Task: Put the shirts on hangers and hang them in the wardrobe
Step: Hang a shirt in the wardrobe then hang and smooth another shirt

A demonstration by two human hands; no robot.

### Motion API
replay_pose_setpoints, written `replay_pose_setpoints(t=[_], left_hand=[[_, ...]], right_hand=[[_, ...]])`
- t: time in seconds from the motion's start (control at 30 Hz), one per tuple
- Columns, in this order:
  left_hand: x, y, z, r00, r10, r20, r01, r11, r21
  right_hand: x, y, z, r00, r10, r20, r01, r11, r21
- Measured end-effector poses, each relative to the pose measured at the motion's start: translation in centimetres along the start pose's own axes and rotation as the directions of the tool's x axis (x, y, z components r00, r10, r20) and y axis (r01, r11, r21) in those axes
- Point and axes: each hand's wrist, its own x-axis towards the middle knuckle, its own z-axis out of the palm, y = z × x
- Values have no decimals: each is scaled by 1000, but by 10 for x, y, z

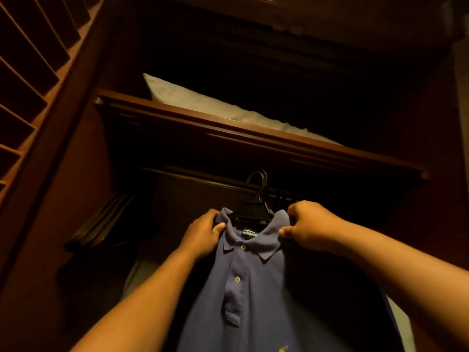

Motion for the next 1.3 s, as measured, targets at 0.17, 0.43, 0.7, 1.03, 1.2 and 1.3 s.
replay_pose_setpoints(t=[0.17,0.43,0.7,1.03,1.2,1.3], left_hand=[[35,-26,29,999,52,-3,-52,988,-146],[116,-75,78,989,149,7,-140,942,-305],[159,-90,126,983,64,172,19,897,-442],[182,-98,144,905,-123,407,215,958,-189],[186,-106,154,875,-62,481,134,984,-116],[190,-111,158,873,-33,486,114,984,-138]], right_hand=[[32,-5,14,998,56,-17,-57,996,-75],[105,-9,39,982,180,-61,-186,973,-139],[147,-8,58,957,282,-75,-290,946,-146],[174,-19,71,937,339,-85,-343,938,-39],[184,-17,79,932,349,-94,-353,935,-21],[189,-13,82,932,347,-101,-353,934,-47]])
